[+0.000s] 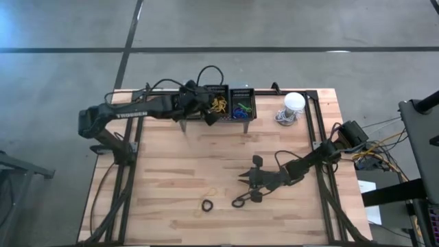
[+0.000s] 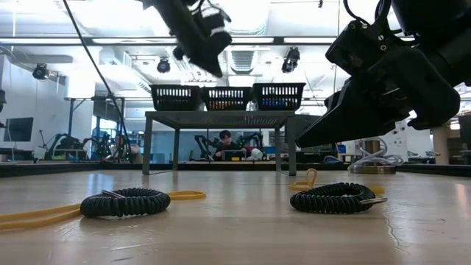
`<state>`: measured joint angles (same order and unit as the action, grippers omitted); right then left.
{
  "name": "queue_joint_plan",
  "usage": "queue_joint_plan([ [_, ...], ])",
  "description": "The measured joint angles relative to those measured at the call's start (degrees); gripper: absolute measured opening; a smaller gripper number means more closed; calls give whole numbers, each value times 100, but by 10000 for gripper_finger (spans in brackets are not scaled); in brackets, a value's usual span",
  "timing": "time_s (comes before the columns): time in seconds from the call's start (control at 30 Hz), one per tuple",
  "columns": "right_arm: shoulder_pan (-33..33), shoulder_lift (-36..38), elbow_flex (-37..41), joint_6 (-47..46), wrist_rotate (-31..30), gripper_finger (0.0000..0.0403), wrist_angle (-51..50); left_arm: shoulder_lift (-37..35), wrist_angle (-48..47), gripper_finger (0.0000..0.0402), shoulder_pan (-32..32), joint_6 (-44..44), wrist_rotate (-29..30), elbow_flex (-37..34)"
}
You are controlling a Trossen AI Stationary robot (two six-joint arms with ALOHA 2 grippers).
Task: Pick & Place Office Desk Supplies
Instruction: Put the yellow rubber band into the middle black basket, then put the black spring keychain into the right black basket
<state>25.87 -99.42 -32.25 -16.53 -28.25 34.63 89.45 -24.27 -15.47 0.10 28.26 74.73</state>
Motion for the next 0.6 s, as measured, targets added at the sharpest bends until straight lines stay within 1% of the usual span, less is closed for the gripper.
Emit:
queue_joint_plan([
  [0.1,0,0,0,0,2,76,-2,0,-28,65,-145,-157,-115,-107],
  [0.2,0,0,0,0,4,79,-4,-22,-208,108,-156,-250,-328,-110],
  [0.37,0,0,0,0,54,80,-4,-158,-1097,169,22,-812,-385,204],
  [0.4,0,0,0,0,151,81,6,-202,-1285,178,85,-978,-390,265],
  [0.47,-1,0,0,-1,555,86,64,-295,-1610,189,285,-1269,-412,305],
  [0.6,2,0,-29,-9,1454,110,126,-508,-1780,189,950,-1449,-436,112],
])
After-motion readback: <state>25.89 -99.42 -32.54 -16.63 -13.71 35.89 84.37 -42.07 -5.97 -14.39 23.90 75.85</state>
